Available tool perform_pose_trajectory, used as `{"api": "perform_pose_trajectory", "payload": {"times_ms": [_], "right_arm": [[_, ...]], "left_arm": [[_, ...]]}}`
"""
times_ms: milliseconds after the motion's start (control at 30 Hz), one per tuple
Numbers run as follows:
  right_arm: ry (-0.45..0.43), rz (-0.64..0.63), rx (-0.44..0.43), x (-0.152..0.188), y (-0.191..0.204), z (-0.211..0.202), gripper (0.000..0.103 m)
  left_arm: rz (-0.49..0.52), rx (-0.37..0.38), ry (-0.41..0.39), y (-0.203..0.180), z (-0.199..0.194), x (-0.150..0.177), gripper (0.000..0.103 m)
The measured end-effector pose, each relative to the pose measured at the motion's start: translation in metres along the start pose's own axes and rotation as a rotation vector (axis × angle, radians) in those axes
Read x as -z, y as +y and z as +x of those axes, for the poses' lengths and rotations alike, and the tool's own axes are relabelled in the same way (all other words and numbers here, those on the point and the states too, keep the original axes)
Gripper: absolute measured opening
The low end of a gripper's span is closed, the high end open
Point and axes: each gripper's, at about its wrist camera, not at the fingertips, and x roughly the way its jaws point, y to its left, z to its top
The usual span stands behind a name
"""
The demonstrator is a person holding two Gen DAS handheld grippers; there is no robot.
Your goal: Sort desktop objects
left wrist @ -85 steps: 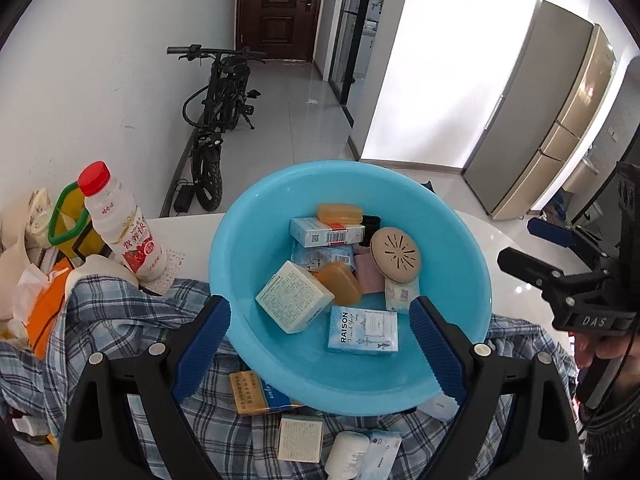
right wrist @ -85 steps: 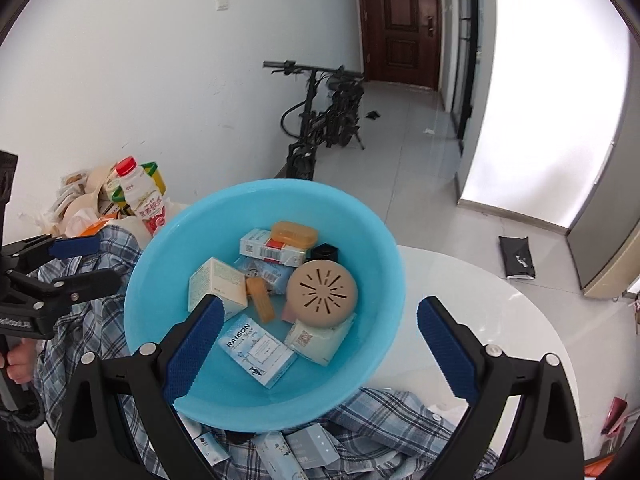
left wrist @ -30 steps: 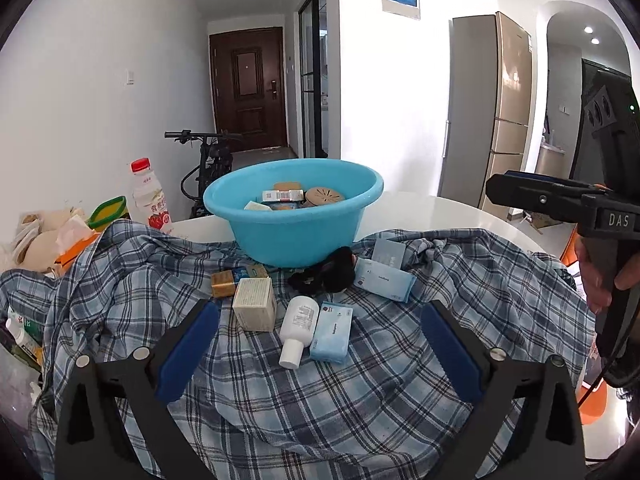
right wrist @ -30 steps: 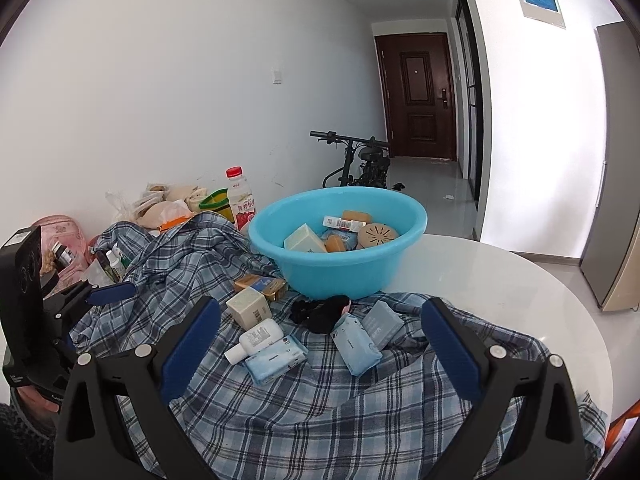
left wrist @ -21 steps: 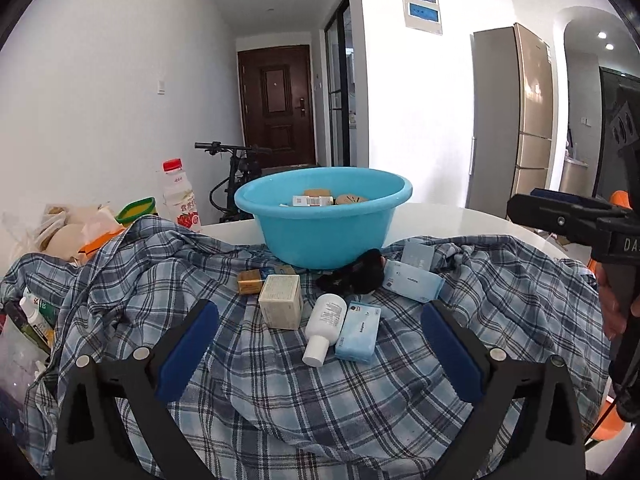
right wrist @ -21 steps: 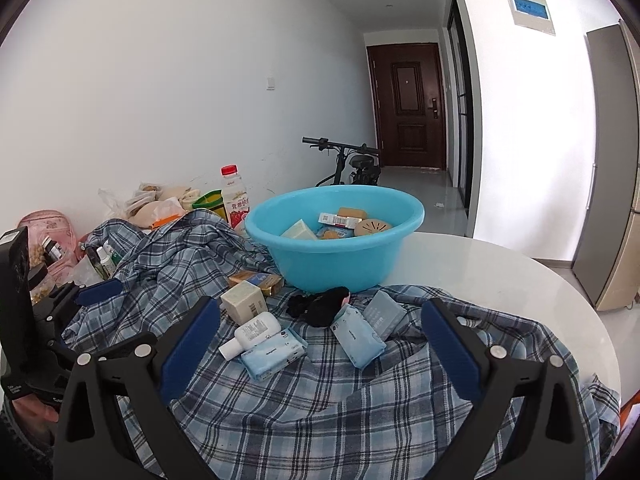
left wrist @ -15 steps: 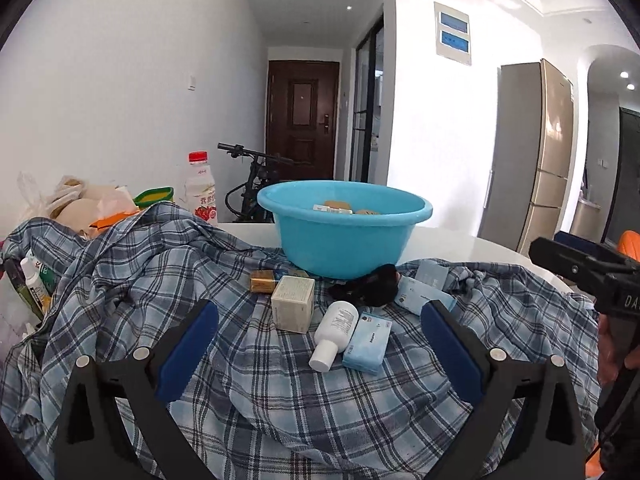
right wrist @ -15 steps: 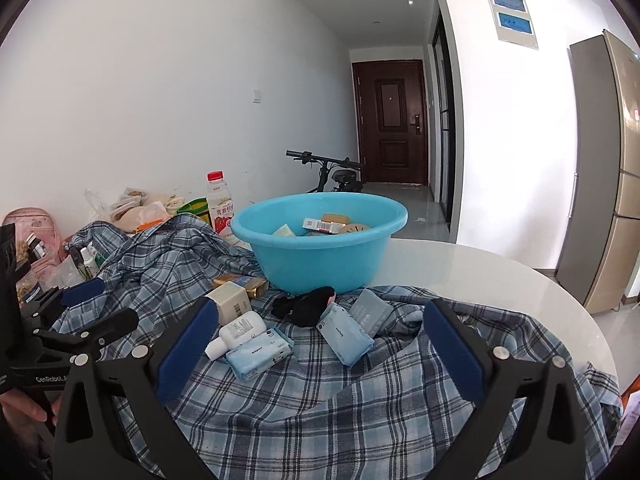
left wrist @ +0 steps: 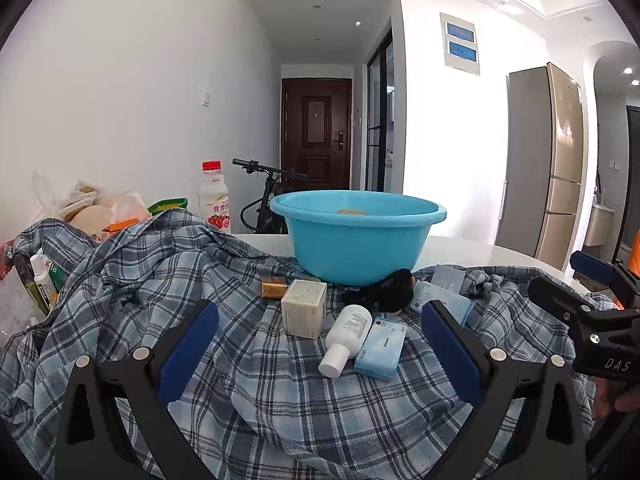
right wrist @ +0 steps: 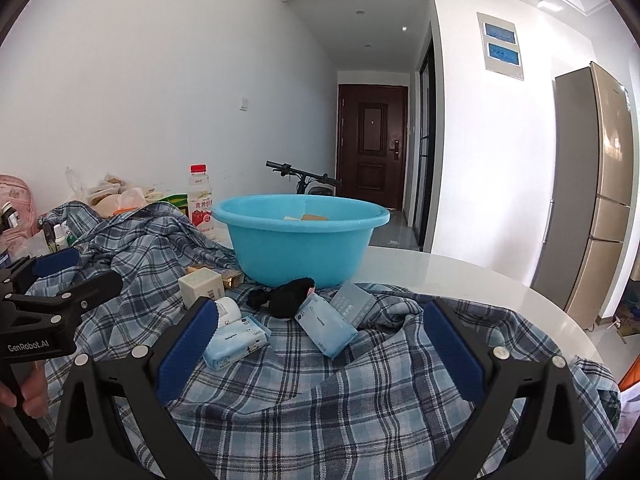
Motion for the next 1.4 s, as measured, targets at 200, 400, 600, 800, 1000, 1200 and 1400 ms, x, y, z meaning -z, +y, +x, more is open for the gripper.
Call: {"api": "perform_pose_trajectory", "payload": {"times_ms": [200, 400, 600, 800, 1000, 1200, 1400], "right_arm": [[-0.014, 0.008, -0.001, 0.007, 0.002, 0.0, 0.102], [-0.029, 0.005, -0.014, 0.013, 0.008, -0.002, 0.102], [-0.053, -0.03, -0.01, 0.018, 0.014, -0.003, 0.102], [-0.052, -0.057, 0.023, 0.02, 0.018, -0.004, 0.102], [-0.026, -0.1, 0.057, 0.02, 0.025, 0.0, 0.102], [-0.004, 0.019, 0.037, 0.021, 0.002, 0.004, 0.102], [-0.007, 0.063, 0.102, 0.022, -0.006, 0.002, 0.102]], "left_arm": [[-0.042, -0.016, 0.023, 0.007, 0.009, 0.009, 0.103], [-0.065, -0.044, -0.01, 0.012, 0.01, 0.014, 0.103], [-0.031, -0.061, -0.022, 0.006, 0.012, 0.018, 0.103], [-0.04, -0.028, -0.017, 0.007, 0.013, 0.02, 0.103], [-0.026, -0.046, -0.037, 0.003, 0.009, 0.02, 0.103], [-0.01, -0.053, -0.046, -0.002, 0.007, 0.021, 0.103], [-0.015, -0.062, -0.044, 0.0, 0.007, 0.02, 0.103]]}}
